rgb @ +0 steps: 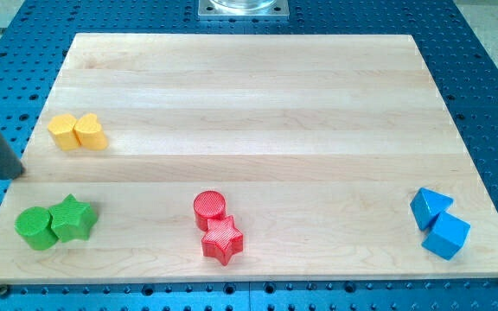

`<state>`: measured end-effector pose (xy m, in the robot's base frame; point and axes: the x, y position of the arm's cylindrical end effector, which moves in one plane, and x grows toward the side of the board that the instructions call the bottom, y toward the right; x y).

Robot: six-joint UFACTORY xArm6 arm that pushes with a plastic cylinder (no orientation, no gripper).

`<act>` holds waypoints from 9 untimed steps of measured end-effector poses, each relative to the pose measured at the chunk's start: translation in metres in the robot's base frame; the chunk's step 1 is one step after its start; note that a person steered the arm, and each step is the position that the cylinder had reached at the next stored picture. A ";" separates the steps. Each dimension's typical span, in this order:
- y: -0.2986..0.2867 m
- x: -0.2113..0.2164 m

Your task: Separate the green blocks

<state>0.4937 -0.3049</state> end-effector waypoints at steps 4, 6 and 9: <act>0.080 0.125; 0.113 0.124; 0.080 0.047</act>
<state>0.5409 -0.2250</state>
